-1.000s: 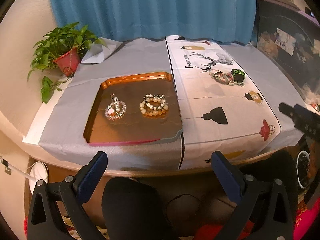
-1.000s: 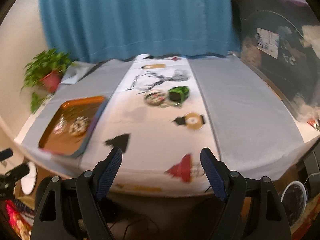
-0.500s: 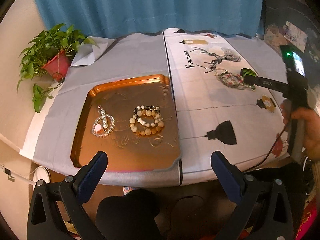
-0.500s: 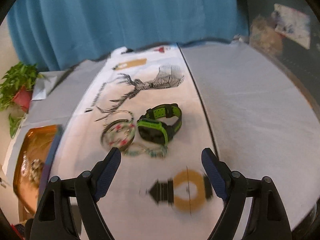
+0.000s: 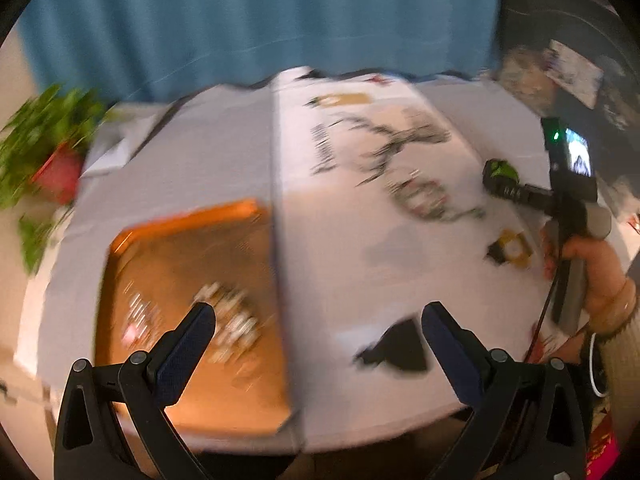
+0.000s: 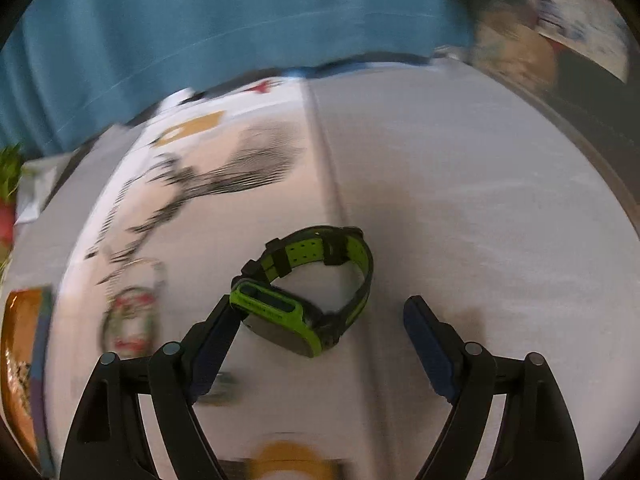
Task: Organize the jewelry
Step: 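Grasp the pink-and-white bead bracelet with the left tool while the right tool grasps the green watch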
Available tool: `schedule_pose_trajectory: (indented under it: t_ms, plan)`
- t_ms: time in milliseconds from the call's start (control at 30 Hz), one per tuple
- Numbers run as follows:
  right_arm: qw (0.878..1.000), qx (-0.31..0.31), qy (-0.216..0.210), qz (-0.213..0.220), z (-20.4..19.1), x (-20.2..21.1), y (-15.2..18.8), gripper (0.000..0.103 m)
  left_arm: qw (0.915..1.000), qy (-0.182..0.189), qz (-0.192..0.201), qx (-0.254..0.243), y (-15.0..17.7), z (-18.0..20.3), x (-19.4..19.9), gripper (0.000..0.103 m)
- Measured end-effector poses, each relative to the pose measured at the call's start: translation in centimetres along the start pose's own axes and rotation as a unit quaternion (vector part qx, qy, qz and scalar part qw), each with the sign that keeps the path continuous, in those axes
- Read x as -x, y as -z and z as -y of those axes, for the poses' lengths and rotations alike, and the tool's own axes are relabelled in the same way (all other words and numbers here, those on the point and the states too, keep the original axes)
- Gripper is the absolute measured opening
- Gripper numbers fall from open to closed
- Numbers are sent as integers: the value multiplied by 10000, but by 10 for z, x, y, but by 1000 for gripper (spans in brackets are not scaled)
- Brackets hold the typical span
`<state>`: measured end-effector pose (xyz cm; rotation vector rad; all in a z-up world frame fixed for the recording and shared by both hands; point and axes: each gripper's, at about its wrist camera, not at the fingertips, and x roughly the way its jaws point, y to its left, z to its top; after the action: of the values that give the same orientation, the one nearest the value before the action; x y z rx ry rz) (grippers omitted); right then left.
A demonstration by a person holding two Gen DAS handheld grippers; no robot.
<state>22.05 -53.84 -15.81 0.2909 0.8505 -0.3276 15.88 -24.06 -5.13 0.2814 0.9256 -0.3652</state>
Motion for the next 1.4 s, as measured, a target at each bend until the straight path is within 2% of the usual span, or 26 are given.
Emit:
schedule_pose_trajectory:
  t_ms: [167,233,333,500,567,600,667,700,733,767,833,867,933,967,1000,1133,1300,1400]
  plan:
    - [9994,83,332,24,45,-6,-8,86,9976,431,34,-543,-51,48,-41,102]
    - [9991,52,421,9,62,-8,-14,86,9955,600,-136,-720,-69,67,-66,102]
    - [9988,28,496,-1,83,-11,-20,87,9930,784,-508,-727,-91,88,-102,100]
    - [9986,243,460,-60,93,-15,-24,91,9873,1129,-1064,-357,-114,101,-146,84]
    - [9987,285,426,-76,94,-16,-25,93,9852,1141,-1262,-186,-120,100,-158,60]
    - [9986,295,424,-79,93,-16,-24,94,9834,1175,-1373,-149,-122,101,-163,55]
    - [9986,303,418,-85,92,-17,-24,94,9816,1173,-1497,-140,-126,101,-171,32]
    - [9986,304,417,-85,92,-17,-24,94,9825,1140,-1464,-177,-126,101,-171,24]
    - [9987,302,414,-84,92,-17,-24,94,9818,1201,-1455,-207,-127,101,-170,7]
    - [9987,292,405,-79,92,-16,-23,94,9797,1323,-1495,-174,-127,100,-170,5]
    - [9990,242,385,-14,94,-13,-23,84,9800,1386,-1427,-99,-127,96,-165,4]
    - [9993,234,283,80,95,-9,-21,67,9811,1388,-1345,-135,-127,96,-160,4]
    - [9994,220,258,118,97,-5,-19,60,9812,1443,-1276,-127,-129,94,-153,4]
    - [9995,213,189,139,98,-3,-18,50,9809,1492,-1244,-101,-129,92,-149,4]
    - [9995,218,165,151,99,-1,-16,46,9810,1515,-1211,-82,-130,91,-146,4]
    - [9988,307,178,322,100,17,-14,42,9820,1624,-963,39,-134,77,-120,4]
    - [9981,314,41,532,98,45,-15,41,9852,1579,-656,98,-136,61,-88,4]
    - [9976,297,-15,629,94,64,-12,41,9867,1531,-513,168,-127,46,-66,4]
